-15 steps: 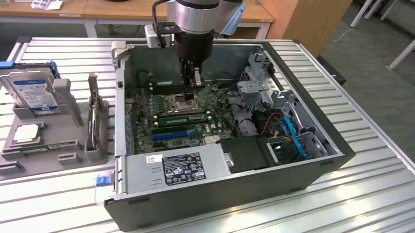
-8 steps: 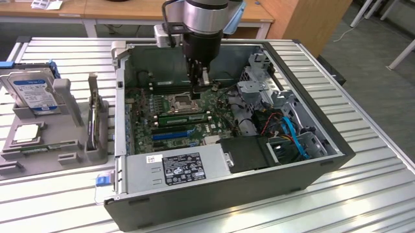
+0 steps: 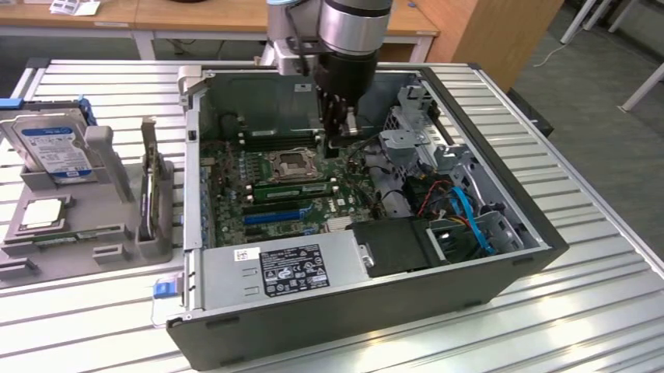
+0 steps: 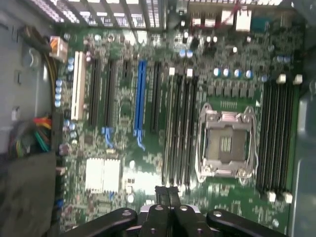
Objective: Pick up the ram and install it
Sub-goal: 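Press down the ram until it locks into place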
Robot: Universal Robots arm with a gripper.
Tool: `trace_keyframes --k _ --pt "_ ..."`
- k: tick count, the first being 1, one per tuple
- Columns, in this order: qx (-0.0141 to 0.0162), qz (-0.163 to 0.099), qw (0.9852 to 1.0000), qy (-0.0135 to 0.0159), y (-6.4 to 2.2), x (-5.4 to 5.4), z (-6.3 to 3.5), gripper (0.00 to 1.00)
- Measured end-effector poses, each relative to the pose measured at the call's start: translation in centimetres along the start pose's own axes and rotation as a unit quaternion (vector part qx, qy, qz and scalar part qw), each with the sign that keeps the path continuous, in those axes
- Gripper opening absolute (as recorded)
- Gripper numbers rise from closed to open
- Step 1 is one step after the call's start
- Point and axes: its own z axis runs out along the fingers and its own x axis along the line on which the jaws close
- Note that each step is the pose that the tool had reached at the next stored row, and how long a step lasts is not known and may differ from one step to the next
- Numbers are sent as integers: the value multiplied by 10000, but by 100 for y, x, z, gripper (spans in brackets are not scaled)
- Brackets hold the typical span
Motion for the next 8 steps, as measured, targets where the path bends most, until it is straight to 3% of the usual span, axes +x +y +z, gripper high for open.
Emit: trace_keyframes --k 8 --pt "-1 -1 10000 -1 -17 -3 108 11"
